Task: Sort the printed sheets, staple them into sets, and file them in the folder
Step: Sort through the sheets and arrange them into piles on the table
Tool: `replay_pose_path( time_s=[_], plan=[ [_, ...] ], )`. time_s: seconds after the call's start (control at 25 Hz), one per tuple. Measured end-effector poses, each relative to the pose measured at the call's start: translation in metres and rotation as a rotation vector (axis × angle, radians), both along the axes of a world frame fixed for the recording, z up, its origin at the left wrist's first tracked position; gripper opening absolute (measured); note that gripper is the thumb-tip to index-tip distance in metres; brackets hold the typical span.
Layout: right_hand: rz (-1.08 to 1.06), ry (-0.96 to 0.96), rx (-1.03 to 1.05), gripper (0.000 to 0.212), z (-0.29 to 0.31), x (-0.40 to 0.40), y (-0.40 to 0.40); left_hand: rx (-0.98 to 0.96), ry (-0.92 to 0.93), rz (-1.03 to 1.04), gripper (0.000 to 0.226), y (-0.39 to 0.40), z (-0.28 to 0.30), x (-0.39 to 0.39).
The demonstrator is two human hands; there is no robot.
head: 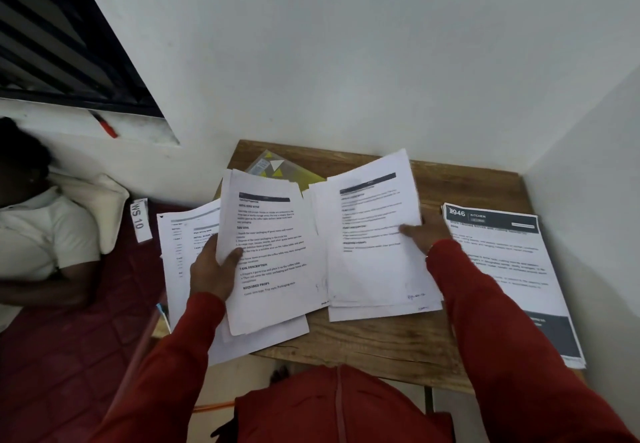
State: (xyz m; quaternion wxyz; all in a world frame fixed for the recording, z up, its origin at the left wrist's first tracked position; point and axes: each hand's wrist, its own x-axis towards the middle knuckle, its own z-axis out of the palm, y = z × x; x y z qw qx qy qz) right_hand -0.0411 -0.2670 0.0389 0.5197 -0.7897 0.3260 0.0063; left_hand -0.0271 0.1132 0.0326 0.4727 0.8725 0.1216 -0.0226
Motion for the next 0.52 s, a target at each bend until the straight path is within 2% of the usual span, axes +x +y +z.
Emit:
replay_pose_path(
  time_s=[0.2, 0.4, 0.44, 0.52],
  plan=[
    [-0.218, -0.229, -0.099, 0.044, 0.039, -0.037, -0.087, -0.076, -0.038, 0.045, 0.039, 0.008, 0.008, 0.009],
    [-0.442, -0.366, 0.042, 0.034, 0.042, -0.090, -0.160, -0.178, 0.005, 0.061, 0.042, 0.001, 0.013, 0.020],
    [-0.474, -0.393, 0.090, 0.036, 0.042, -0.097, -0.164, -0.201, 0.018, 0.059, 0.045, -0.002, 0.013, 0.021],
    [-0.532, -0.484, 0.218, 0.063, 0.040, -0.107, -0.170, -0.248, 0.033, 0.058, 0.053, -0.007, 0.010, 0.024]
  ],
)
